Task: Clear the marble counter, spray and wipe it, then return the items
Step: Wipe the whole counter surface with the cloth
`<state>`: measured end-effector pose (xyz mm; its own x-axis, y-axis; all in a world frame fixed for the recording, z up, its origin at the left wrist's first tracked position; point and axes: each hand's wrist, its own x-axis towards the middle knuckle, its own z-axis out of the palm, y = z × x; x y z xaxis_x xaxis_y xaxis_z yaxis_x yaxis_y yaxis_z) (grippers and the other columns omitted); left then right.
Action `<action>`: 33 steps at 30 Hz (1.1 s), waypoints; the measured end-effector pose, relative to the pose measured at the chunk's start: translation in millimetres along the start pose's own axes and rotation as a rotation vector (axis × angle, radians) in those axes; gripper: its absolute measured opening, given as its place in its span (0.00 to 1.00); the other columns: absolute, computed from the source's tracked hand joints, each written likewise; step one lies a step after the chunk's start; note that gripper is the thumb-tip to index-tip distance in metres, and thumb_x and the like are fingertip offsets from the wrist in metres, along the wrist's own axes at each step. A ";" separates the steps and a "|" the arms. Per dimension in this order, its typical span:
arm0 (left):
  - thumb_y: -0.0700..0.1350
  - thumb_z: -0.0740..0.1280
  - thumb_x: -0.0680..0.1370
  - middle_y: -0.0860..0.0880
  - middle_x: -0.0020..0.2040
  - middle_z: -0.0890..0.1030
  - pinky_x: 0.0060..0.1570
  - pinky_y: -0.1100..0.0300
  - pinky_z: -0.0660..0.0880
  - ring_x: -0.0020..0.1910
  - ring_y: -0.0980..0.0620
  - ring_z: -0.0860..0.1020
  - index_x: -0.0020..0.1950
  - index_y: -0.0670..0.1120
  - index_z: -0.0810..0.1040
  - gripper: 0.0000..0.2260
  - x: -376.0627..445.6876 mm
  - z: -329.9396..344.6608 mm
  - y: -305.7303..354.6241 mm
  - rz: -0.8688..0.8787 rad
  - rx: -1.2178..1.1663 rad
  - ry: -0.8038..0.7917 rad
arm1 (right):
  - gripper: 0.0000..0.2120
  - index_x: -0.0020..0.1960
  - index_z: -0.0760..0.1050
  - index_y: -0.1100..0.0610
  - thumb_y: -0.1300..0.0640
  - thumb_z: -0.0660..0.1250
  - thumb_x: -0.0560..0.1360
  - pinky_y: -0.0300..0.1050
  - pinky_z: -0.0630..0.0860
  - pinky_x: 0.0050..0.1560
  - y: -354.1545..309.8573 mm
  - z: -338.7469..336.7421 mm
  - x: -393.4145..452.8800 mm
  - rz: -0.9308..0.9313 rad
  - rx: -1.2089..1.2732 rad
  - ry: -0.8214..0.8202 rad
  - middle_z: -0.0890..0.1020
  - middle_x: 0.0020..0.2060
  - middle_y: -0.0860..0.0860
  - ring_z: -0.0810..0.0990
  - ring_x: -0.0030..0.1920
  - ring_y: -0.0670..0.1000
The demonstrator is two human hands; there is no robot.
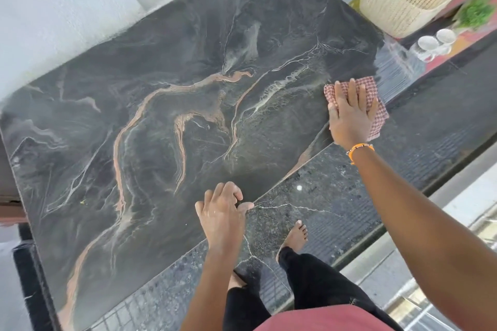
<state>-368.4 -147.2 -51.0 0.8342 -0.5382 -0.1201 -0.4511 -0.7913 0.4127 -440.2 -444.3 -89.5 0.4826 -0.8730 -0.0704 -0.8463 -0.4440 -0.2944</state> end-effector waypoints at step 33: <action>0.45 0.73 0.68 0.55 0.38 0.74 0.44 0.59 0.53 0.42 0.53 0.69 0.40 0.48 0.73 0.09 66.6 47.4 137.2 0.195 0.081 -0.142 | 0.23 0.75 0.49 0.41 0.47 0.47 0.81 0.56 0.41 0.75 82.6 -32.4 107.1 -0.215 -0.077 -0.119 0.52 0.77 0.45 0.48 0.77 0.51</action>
<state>-389.8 -305.3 -45.2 0.6786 -0.7138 -0.1733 -0.6279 -0.6862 0.3672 -465.7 -581.0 -90.4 0.6725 -0.7291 -0.1270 -0.7339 -0.6349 -0.2414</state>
